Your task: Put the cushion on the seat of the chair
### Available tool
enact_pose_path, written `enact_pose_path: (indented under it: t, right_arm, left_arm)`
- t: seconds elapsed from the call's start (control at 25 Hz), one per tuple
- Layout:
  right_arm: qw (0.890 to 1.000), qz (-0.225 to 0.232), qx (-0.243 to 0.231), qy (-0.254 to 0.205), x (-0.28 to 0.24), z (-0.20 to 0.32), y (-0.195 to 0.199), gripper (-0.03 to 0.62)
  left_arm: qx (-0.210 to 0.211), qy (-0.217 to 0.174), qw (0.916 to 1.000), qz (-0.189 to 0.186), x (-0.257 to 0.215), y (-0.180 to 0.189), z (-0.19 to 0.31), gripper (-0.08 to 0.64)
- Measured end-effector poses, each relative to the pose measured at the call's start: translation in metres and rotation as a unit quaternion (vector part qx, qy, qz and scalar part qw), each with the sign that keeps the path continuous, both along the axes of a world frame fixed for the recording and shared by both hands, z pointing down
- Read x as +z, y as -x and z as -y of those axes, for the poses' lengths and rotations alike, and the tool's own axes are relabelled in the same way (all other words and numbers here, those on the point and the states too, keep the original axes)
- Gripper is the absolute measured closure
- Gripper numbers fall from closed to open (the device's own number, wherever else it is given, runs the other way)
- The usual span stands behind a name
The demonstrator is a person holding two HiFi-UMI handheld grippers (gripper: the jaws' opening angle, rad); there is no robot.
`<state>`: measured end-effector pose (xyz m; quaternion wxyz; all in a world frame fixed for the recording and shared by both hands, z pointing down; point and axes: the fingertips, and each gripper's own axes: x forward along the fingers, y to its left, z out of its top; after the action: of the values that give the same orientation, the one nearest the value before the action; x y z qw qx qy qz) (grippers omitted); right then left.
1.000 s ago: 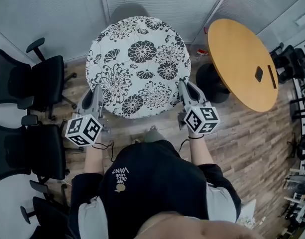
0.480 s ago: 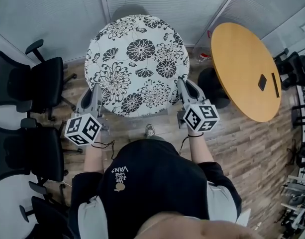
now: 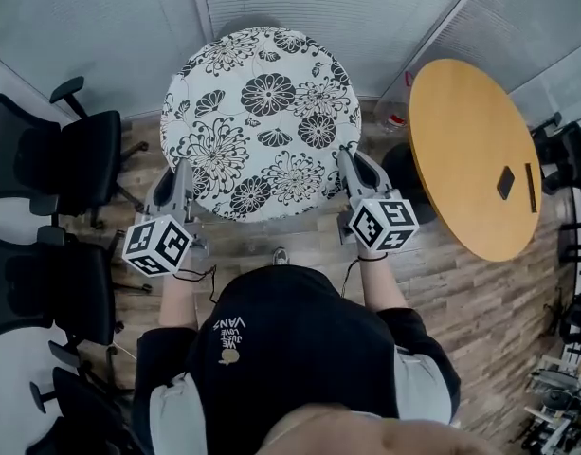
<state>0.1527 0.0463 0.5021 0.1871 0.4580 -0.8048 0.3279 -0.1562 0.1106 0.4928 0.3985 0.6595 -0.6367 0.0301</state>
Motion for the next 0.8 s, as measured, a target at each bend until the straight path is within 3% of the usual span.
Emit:
enact_pose_path:
  t: [0.8]
  right_arm:
    - [1.0, 0.004, -0.019, -0.004, 0.008, 0.007, 0.002, 0.557]
  left_arm:
    - [-0.023, -0.004, 0.9997, 0.0, 0.007, -0.001, -0.004, 0.517]
